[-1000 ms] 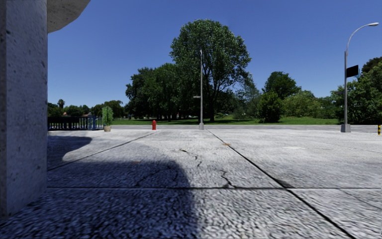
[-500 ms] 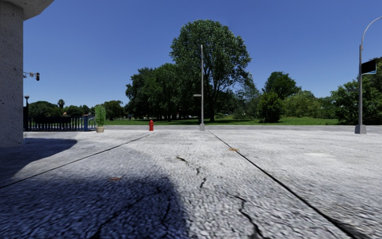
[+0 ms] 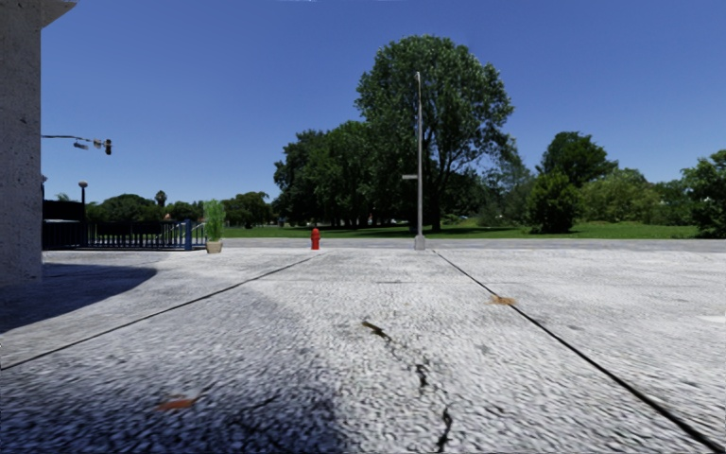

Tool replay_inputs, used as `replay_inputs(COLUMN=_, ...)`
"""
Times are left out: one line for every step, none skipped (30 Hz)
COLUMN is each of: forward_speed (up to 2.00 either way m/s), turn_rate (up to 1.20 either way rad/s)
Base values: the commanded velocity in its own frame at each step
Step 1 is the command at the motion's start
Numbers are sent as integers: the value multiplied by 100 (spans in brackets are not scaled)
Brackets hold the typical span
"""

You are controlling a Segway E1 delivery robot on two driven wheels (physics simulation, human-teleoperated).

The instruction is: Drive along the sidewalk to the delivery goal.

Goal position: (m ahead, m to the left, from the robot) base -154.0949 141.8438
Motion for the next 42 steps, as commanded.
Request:
replay_inputs(forward_speed=200, turn_rate=53)
replay_inputs(forward_speed=200, turn_rate=53)
replay_inputs(forward_speed=200, turn_rate=53)
replay_inputs(forward_speed=200, turn_rate=52)
replay_inputs(forward_speed=200, turn_rate=51)
replay_inputs(forward_speed=200, turn_rate=51)
replay_inputs(forward_speed=200, turn_rate=50)
replay_inputs(forward_speed=200, turn_rate=49)
replay_inputs(forward_speed=200, turn_rate=47)
replay_inputs(forward_speed=200, turn_rate=47)
replay_inputs(forward_speed=200, turn_rate=47)
replay_inputs(forward_speed=200, turn_rate=46)
replay_inputs(forward_speed=200, turn_rate=46)
replay_inputs(forward_speed=200, turn_rate=46)
replay_inputs(forward_speed=200, turn_rate=42)
replay_inputs(forward_speed=200, turn_rate=38)
replay_inputs(forward_speed=200, turn_rate=38)
replay_inputs(forward_speed=200, turn_rate=38)
replay_inputs(forward_speed=200, turn_rate=37)
replay_inputs(forward_speed=200, turn_rate=37)
replay_inputs(forward_speed=200, turn_rate=37)
replay_inputs(forward_speed=200, turn_rate=37)
replay_inputs(forward_speed=200, turn_rate=37)
replay_inputs(forward_speed=200, turn_rate=37)
replay_inputs(forward_speed=200, turn_rate=37)
replay_inputs(forward_speed=200, turn_rate=37)
replay_inputs(forward_speed=200, turn_rate=37)
replay_inputs(forward_speed=200, turn_rate=37)
replay_inputs(forward_speed=200, turn_rate=37)
replay_inputs(forward_speed=200, turn_rate=37)
replay_inputs(forward_speed=200, turn_rate=37)
replay_inputs(forward_speed=200, turn_rate=37)
replay_inputs(forward_speed=200, turn_rate=37)
replay_inputs(forward_speed=200, turn_rate=37)
replay_inputs(forward_speed=200, turn_rate=37)
replay_inputs(forward_speed=200, turn_rate=37)
replay_inputs(forward_speed=200, turn_rate=37)
replay_inputs(forward_speed=200, turn_rate=37)
replay_inputs(forward_speed=200, turn_rate=37)
replay_inputs(forward_speed=200, turn_rate=37)
replay_inputs(forward_speed=200, turn_rate=37)
replay_inputs(forward_speed=200, turn_rate=37)
